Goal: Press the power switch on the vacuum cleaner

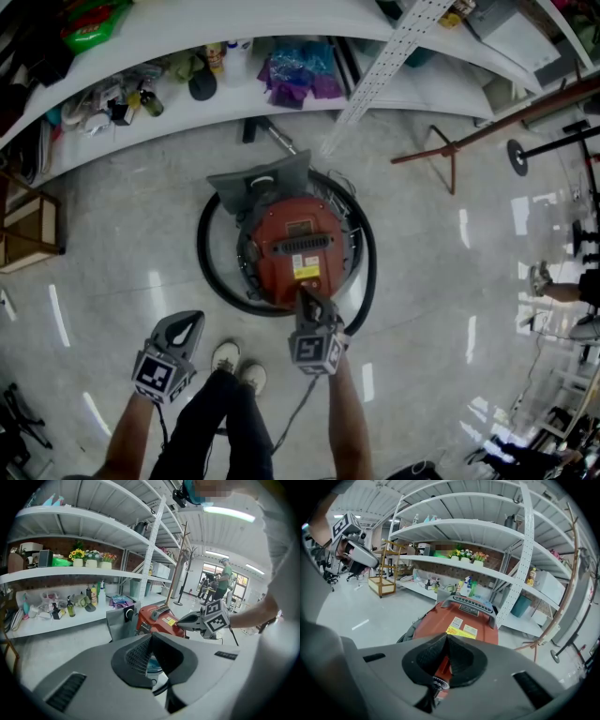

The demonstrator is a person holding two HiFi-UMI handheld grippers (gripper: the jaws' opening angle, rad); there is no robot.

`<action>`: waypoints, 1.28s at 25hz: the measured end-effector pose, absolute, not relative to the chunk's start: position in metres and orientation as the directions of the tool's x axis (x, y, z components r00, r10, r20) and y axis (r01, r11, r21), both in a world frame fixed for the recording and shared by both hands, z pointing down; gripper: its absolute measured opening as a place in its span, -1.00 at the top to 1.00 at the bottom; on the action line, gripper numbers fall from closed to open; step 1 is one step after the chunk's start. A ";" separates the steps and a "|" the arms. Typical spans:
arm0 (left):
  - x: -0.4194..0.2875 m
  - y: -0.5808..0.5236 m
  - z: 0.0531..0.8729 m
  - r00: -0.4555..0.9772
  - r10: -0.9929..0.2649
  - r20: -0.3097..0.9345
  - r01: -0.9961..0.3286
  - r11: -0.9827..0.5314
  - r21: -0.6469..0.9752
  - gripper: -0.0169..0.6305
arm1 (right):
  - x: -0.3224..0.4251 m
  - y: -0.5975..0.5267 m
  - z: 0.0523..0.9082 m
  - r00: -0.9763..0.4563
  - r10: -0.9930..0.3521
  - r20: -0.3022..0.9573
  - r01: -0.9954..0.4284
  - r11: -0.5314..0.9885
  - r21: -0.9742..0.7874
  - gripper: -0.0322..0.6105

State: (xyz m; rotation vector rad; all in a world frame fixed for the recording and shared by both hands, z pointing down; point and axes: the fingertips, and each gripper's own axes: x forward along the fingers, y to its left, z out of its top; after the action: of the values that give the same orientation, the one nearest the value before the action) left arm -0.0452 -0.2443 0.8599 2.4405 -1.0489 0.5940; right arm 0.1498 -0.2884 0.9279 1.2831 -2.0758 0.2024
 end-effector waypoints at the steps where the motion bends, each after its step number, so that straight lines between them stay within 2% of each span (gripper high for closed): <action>1: -0.046 -0.244 0.861 0.623 -0.572 0.533 -0.751 -0.628 0.203 0.92 | 0.150 -0.288 0.929 -0.282 -0.735 0.617 -0.842 0.497 0.207 0.87; 11: -0.044 -0.244 0.861 0.626 -0.572 0.531 -0.751 -0.627 0.210 0.92 | 0.146 -0.288 0.937 -0.278 -0.748 0.602 -0.797 0.530 0.291 0.86; 20: -0.047 -0.245 0.859 0.614 -0.579 0.537 -0.759 -0.620 0.199 0.92 | 0.150 -0.287 0.934 -0.297 -0.746 0.596 -0.874 0.464 0.146 0.86; 32: -0.031 -0.241 0.842 0.625 -0.579 0.524 -0.749 -0.634 0.194 0.92 | 0.159 -0.278 0.899 -0.344 -0.789 0.509 -0.914 0.406 0.012 0.87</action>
State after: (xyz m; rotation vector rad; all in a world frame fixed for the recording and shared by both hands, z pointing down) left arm -0.0308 -0.2410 0.8419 2.4545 -1.0552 0.5917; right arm 0.1592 -0.2778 0.8988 1.4536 -2.2296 0.3837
